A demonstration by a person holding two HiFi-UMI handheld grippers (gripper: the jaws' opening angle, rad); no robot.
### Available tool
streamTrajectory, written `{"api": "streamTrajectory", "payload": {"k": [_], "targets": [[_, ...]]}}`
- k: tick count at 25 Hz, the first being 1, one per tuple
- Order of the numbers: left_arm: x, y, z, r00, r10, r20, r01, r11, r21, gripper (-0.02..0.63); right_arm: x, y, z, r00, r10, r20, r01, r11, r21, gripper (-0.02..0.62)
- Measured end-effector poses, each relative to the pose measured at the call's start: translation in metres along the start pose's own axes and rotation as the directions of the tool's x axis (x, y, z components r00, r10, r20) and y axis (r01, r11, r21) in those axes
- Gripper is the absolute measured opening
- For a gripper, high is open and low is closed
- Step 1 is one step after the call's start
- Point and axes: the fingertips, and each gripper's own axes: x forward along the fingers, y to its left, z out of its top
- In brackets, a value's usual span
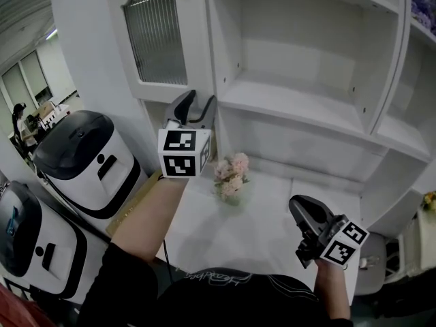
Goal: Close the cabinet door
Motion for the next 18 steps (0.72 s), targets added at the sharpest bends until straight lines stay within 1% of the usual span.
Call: {"api": "streamTrajectory", "payload": {"k": [6,13,16,18], "targets": [[0.014,0.0,-0.005,1.0,-0.006,-0.01,0.006,1.0,-0.001,0.201,0.001,-0.011,-0.001,1.0,-0.005,0.003,0.005,1.0,0.003,0.054],[0.017,0.002,-0.003,1.0,-0.008,0.01,0.008,1.0,0.0,0.201,0.004,-0.019,-0.002,1.0,-0.014,0.001,0.014,1.0,0.004,0.054],[0.016,0.002,-0.003,0.999,-0.027,0.021,0.027,1.0,-0.009,0.198,0.004,-0.016,-0.004,1.0,-0.015,-0.001,0.015,1.0,0.004,0.054],[0.014,0.002,-0.004,0.999,-0.05,0.013,0.05,0.999,-0.019,0.194,0.003,-0.014,-0.005,1.0,-0.018,-0.003,0.018,1.0,0.005,0.054]]}}
